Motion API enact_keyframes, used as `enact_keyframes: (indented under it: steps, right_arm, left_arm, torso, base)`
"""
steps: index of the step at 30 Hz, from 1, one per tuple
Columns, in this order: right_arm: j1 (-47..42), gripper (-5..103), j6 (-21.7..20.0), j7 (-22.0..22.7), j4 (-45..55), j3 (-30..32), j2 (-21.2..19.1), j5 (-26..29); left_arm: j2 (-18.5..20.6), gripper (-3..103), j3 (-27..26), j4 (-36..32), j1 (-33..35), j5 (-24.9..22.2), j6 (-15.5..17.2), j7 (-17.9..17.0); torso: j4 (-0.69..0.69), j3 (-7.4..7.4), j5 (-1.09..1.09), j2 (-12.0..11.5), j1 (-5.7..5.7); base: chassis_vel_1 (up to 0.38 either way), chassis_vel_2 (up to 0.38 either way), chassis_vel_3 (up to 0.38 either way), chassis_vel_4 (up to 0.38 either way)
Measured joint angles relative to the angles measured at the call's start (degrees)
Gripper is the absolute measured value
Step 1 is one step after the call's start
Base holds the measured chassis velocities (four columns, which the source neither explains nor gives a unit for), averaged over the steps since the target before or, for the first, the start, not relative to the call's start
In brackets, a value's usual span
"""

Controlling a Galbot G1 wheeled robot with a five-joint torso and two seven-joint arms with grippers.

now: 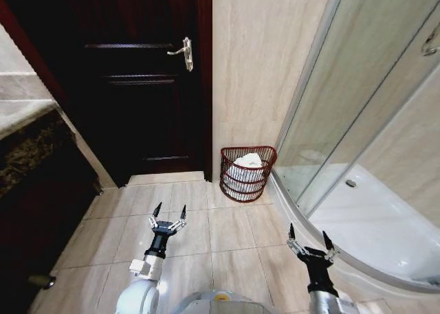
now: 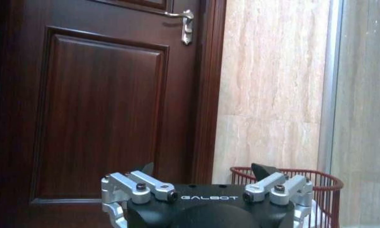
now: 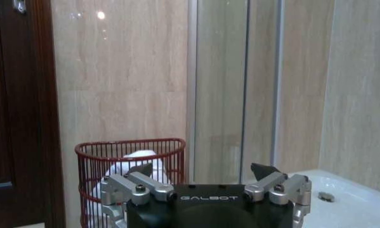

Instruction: Discard the used towel into the hamper.

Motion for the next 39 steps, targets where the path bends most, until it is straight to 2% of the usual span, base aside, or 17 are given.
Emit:
enact_keyframes:
  steps: [31, 39]
  right_arm:
    - [-1.03, 100, 1.77, 0.64, -1.46, -0.68, -0.54, -0.52]
    - [-0.58, 100, 2.54, 1.33, -2.23, -0.47, -0.34, -1.38]
  left_arm:
    - [-0.4, 100, 0.38, 0.09, 0.5, 0.58, -1.02, 0.29]
    - [-0.57, 100, 0.41, 0.45, 0.25, 2.42, -0.84, -0.11]
  torso:
    - [0.0, -4.85, 0.0, -7.01, -2.14]
    - [0.0, -5.77, 0.0, -8.2, -2.18]
  base:
    - [0.046, -0.049, -0.045, 0.047]
    - [0.013, -0.01, -0.009, 0.013]
